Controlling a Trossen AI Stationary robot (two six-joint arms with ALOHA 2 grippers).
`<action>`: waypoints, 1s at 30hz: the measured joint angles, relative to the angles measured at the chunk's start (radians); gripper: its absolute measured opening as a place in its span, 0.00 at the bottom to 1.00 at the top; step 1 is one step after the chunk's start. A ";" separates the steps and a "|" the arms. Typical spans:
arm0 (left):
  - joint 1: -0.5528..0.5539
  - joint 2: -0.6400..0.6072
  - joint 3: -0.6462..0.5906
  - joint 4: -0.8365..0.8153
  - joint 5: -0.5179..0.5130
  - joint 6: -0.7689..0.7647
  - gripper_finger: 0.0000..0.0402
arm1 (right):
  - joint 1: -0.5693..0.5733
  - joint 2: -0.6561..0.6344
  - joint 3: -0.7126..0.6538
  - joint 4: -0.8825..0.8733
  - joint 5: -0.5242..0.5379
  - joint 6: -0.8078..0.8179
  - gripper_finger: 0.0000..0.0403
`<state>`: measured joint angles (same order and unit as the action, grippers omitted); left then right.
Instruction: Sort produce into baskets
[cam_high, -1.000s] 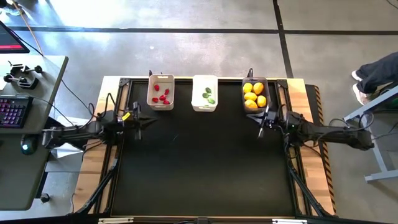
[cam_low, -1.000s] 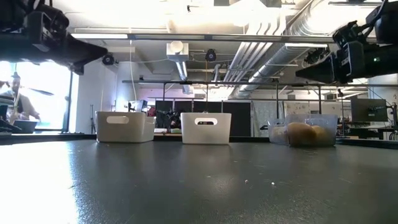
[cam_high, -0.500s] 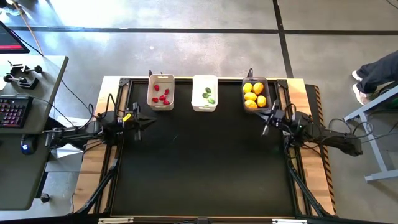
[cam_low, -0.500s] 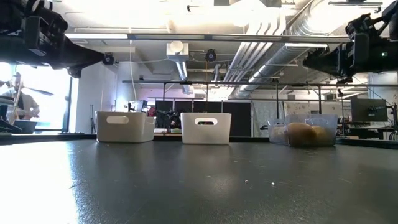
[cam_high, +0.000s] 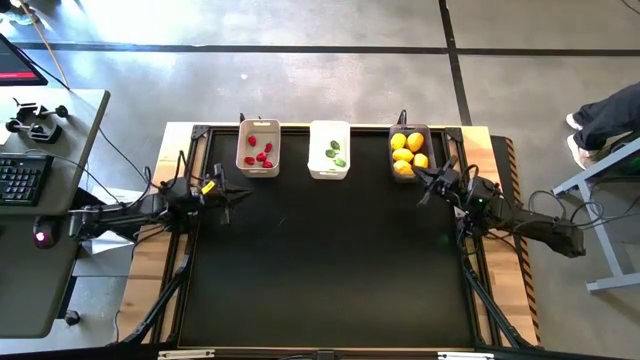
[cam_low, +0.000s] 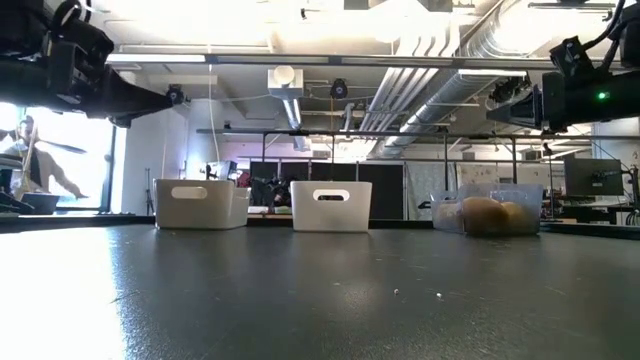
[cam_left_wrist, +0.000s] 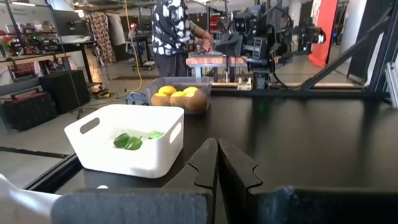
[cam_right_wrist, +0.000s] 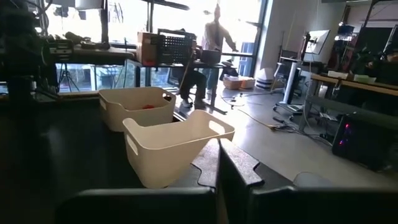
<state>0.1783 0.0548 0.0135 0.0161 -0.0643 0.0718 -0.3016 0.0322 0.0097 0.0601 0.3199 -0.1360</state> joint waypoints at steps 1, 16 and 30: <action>0.000 0.004 0.000 -0.002 0.000 0.000 0.00 | 0.000 0.000 0.000 0.000 0.000 0.000 0.00; 0.000 0.009 0.000 -0.001 0.001 -0.113 0.00 | 0.000 0.000 0.000 0.000 -0.001 0.003 0.00; 0.000 0.009 0.000 -0.001 0.001 -0.113 0.00 | 0.000 0.000 0.000 0.001 -0.001 0.004 0.00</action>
<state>0.1783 0.0635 0.0135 0.0154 -0.0631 -0.0410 -0.3012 0.0322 0.0093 0.0608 0.3187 -0.1322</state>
